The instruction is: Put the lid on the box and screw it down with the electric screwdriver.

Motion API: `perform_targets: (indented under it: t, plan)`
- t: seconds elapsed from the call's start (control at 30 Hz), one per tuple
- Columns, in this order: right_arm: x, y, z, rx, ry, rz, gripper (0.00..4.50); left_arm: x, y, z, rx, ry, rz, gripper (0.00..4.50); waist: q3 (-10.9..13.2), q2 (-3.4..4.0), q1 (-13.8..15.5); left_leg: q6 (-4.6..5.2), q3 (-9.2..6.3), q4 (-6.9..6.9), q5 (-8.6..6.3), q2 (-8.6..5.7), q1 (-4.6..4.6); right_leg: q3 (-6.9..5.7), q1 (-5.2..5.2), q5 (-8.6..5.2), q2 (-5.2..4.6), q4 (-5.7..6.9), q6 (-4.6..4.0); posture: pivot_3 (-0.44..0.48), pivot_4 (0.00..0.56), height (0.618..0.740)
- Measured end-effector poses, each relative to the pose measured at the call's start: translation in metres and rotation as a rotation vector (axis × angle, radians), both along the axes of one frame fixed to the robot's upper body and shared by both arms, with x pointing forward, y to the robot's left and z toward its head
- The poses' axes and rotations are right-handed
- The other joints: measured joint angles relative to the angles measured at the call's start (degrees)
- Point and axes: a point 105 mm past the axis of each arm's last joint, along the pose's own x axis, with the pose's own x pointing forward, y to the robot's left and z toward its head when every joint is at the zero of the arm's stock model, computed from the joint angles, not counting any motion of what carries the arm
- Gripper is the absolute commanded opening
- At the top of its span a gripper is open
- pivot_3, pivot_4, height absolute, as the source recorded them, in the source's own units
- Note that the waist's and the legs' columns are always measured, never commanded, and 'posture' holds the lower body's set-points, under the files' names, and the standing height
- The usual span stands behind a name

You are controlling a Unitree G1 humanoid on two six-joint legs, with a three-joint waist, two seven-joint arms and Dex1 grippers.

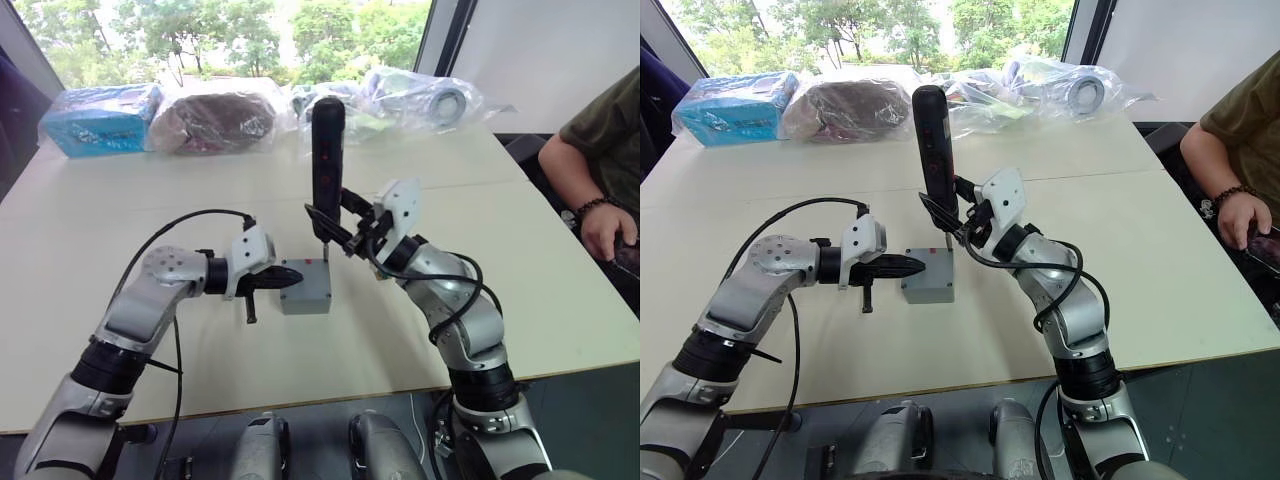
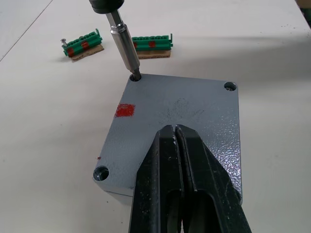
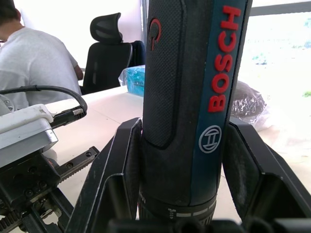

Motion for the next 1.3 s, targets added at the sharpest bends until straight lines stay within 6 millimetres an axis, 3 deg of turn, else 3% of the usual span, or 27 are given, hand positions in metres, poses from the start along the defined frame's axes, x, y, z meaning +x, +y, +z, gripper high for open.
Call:
perform_targets:
  t: [1.3]
  plan:
    - [0.0024, 0.0005, -0.0021, -0.018, -0.011, -0.006, 1.84, -0.001, -0.0007, 0.0004, 0.004, 0.012, 0.004, 0.0, 0.0, -0.01, 0.1, 0.0, 0.0, 0.0, 0.0, -0.01, 0.01, 0.0, 0.03, 0.0, -0.01, -0.01, 0.0, 0.0, 0.15, 0.74]
